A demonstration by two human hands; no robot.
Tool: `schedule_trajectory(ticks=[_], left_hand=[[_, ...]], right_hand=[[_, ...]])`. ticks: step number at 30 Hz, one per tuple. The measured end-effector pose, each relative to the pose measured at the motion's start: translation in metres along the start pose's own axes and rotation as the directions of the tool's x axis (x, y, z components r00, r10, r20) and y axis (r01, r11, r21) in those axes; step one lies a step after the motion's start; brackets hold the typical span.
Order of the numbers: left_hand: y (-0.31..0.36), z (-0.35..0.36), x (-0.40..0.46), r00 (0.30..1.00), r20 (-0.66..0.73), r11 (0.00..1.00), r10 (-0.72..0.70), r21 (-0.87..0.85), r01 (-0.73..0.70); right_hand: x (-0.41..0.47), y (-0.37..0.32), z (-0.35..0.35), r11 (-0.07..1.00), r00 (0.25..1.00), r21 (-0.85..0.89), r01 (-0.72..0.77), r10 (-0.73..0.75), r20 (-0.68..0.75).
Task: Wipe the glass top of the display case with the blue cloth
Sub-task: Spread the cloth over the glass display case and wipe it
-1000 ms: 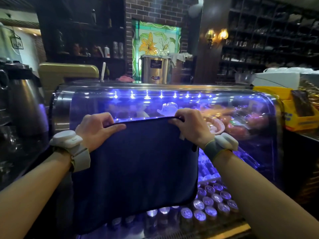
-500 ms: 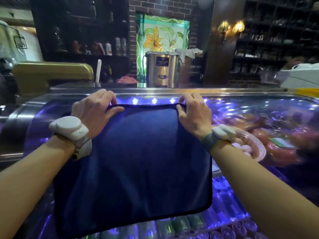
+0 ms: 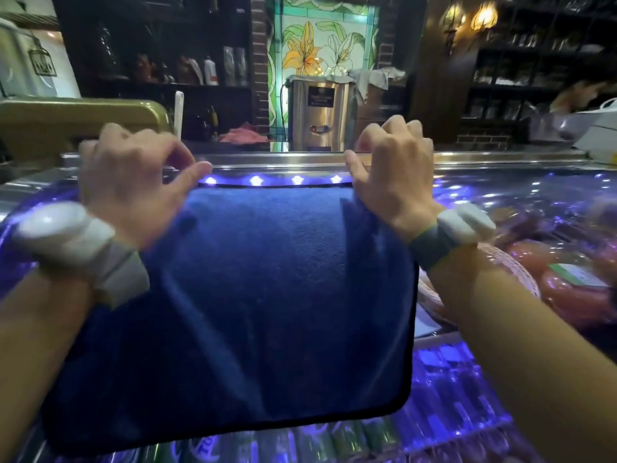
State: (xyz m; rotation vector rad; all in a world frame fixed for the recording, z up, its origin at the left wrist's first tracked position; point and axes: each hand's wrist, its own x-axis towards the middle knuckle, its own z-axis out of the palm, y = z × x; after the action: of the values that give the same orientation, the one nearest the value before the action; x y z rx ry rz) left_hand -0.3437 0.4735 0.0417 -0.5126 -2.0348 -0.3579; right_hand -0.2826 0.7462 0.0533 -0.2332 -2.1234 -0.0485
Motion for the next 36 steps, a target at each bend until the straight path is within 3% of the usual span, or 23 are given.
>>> schedule_trajectory(ticks=[2, 4, 10, 20, 28, 36], left_hand=[[0.015, -0.006, -0.036, 0.998, -0.061, 0.997, -0.011, -0.078, 0.007], [0.022, -0.007, -0.061, 1.0, -0.012, 0.999, -0.008, -0.051, 0.007], [0.024, -0.007, -0.102, 0.986, 0.167, 0.988, -0.028, 0.155, 0.002], [0.027, 0.003, -0.094, 0.971, 0.235, 0.984, -0.038, 0.18, -0.005], [0.078, 0.027, -0.069, 0.952, 0.296, 0.98, -0.076, 0.198, 0.017], [0.22, 0.073, -0.035, 0.933, 0.357, 0.991, -0.044, 0.13, -0.003]], right_hand=[[-0.028, -0.018, -0.01, 0.987, 0.997, 0.161, 0.027, -0.015, -0.076], [-0.058, -0.039, -0.011, 0.969, 0.995, 0.227, 0.102, -0.1, -0.02], [-0.123, -0.075, 0.001, 0.956, 0.957, 0.245, 0.164, -0.214, 0.194], [-0.116, -0.089, 0.018, 0.954, 0.946, 0.237, 0.186, -0.239, 0.22], [-0.093, -0.03, 0.017, 0.95, 0.934, 0.239, 0.202, -0.26, 0.245], [-0.079, 0.119, 0.01, 0.977, 0.939, 0.145, 0.157, -0.193, 0.285]])
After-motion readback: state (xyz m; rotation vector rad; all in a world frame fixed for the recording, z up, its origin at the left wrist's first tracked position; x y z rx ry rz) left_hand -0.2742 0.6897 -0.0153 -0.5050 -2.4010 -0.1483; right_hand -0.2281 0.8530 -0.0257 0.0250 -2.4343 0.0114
